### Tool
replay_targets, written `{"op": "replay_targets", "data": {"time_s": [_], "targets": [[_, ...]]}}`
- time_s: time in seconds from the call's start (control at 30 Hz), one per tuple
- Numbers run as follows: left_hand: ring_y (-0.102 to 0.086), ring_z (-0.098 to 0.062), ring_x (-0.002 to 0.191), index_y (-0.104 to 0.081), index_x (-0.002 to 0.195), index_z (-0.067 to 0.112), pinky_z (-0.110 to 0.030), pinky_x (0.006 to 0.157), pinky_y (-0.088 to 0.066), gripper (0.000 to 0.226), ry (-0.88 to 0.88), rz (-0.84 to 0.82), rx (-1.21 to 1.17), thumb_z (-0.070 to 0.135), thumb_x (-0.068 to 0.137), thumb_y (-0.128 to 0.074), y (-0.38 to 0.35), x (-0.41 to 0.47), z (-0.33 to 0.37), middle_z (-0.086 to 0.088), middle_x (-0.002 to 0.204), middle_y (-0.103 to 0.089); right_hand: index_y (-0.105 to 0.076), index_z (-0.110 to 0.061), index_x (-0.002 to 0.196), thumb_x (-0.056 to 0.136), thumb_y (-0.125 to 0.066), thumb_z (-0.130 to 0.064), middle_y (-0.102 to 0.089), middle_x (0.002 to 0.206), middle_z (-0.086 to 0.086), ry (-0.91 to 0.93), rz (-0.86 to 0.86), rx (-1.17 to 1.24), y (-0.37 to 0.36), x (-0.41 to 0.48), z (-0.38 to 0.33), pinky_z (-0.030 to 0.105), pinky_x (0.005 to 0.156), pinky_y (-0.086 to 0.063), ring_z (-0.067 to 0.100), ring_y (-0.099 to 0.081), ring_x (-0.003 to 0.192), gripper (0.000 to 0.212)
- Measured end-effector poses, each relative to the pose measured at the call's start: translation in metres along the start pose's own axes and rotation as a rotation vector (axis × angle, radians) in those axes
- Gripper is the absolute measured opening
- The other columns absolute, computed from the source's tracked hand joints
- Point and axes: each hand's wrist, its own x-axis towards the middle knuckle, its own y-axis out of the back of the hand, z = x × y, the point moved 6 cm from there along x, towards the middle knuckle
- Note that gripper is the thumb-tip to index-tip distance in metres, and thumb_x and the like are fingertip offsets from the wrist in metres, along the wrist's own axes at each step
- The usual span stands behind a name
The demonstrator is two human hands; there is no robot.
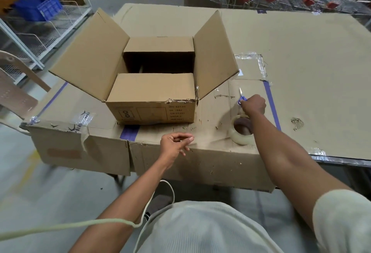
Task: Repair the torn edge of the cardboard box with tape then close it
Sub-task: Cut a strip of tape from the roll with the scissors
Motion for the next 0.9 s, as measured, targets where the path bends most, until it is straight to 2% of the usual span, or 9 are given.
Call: {"op": "replay_targets", "data": {"time_s": [0.1, 0.3, 0.43, 0.57, 0.63, 0.7, 0.8, 0.83, 0.9], "targets": [[-0.069, -0.020, 0.060, -0.081, 0.093, 0.011, -0.024, 0.047, -0.053, 0.013, -0.009, 0.017, 0.006, 0.008, 0.081, -0.086, -0.002, 0.003, 0.003, -0.008, 0.091, -0.082, -0.064, -0.004, 0.095, 0.081, -0.080, -0.026, -0.066, 0.112, 0.020, -0.003, 0.022, -0.064, -0.001, 0.004, -0.002, 0.035, 0.070, -0.049, 0.037, -0.066, 0.100, 0.030], [-0.069, -0.023, 0.064, -0.081, 0.095, 0.013, -0.024, 0.048, -0.052, 0.016, 0.011, 0.061, 0.048, 0.010, 0.081, -0.086, 0.005, 0.009, 0.000, -0.008, 0.090, -0.082, -0.067, -0.001, 0.104, 0.081, -0.081, -0.012, -0.067, 0.112, 0.018, 0.047, -0.008, -0.177, 0.003, 0.005, -0.016, 0.038, 0.078, -0.056, 0.035, -0.067, 0.105, 0.029], [-0.070, -0.019, 0.060, -0.081, 0.097, 0.011, -0.023, 0.046, -0.052, 0.017, 0.018, 0.084, 0.043, 0.009, 0.081, -0.086, 0.012, 0.009, -0.001, -0.009, 0.090, -0.082, -0.069, -0.003, 0.085, 0.066, -0.089, -0.015, -0.072, 0.087, 0.012, 0.093, -0.111, -0.295, 0.006, 0.003, -0.020, 0.032, 0.068, -0.060, 0.028, -0.074, 0.085, 0.030], [-0.070, -0.017, 0.059, -0.081, 0.096, 0.011, -0.023, 0.047, -0.052, 0.017, 0.008, 0.090, 0.052, 0.007, 0.080, -0.086, 0.015, 0.009, -0.002, -0.011, 0.090, -0.081, -0.053, -0.009, 0.064, 0.069, -0.088, -0.024, -0.058, 0.062, 0.003, 0.088, -0.136, -0.280, 0.019, 0.003, -0.019, 0.024, 0.049, -0.042, 0.019, -0.062, 0.065, 0.037], [-0.069, -0.018, 0.060, -0.081, 0.097, 0.011, -0.024, 0.047, -0.053, 0.017, 0.007, 0.092, 0.058, 0.008, 0.080, -0.086, 0.016, 0.009, -0.004, -0.010, 0.089, -0.081, -0.054, -0.010, 0.066, 0.060, -0.087, -0.025, -0.063, 0.061, 0.005, -0.022, -0.228, -0.058, 0.019, 0.008, -0.006, 0.027, 0.059, -0.055, 0.017, -0.063, 0.058, 0.037], [-0.069, -0.018, 0.060, -0.081, 0.097, 0.010, -0.024, 0.047, -0.053, 0.017, 0.004, 0.093, 0.055, 0.008, 0.081, -0.086, 0.015, 0.008, -0.005, -0.010, 0.088, -0.081, -0.058, -0.009, 0.072, 0.053, -0.086, -0.015, -0.064, 0.064, 0.006, -0.180, -0.390, 0.542, 0.016, 0.004, 0.004, 0.032, 0.081, -0.063, 0.015, -0.064, 0.054, 0.034], [-0.069, -0.017, 0.059, -0.081, 0.096, 0.011, -0.024, 0.047, -0.052, 0.016, -0.009, 0.102, 0.065, 0.008, 0.080, -0.086, 0.015, 0.009, -0.002, -0.008, 0.087, -0.081, -0.070, -0.002, 0.075, 0.084, -0.078, -0.004, -0.065, 0.072, 0.007, -0.364, -0.432, 1.442, 0.027, -0.001, 0.005, 0.023, 0.072, -0.062, 0.016, -0.065, 0.062, 0.012], [-0.069, -0.017, 0.058, -0.081, 0.095, 0.012, -0.024, 0.047, -0.052, 0.016, -0.017, 0.101, 0.076, 0.008, 0.080, -0.086, 0.016, 0.009, -0.001, -0.008, 0.087, -0.081, -0.074, -0.001, 0.075, 0.085, -0.078, -0.003, -0.068, 0.072, 0.007, -0.361, -0.434, 1.581, 0.035, -0.006, 0.002, 0.021, 0.068, -0.060, 0.016, -0.065, 0.061, 0.011], [-0.070, -0.017, 0.059, -0.081, 0.095, 0.012, -0.024, 0.048, -0.052, 0.016, -0.031, 0.096, 0.095, 0.009, 0.080, -0.087, 0.016, 0.010, 0.001, -0.008, 0.087, -0.081, -0.075, -0.002, 0.087, 0.084, -0.082, -0.003, -0.071, 0.073, 0.005, -0.301, -0.452, 1.627, 0.050, -0.017, -0.004, 0.018, 0.066, -0.058, 0.013, -0.065, 0.063, 0.007]]}}
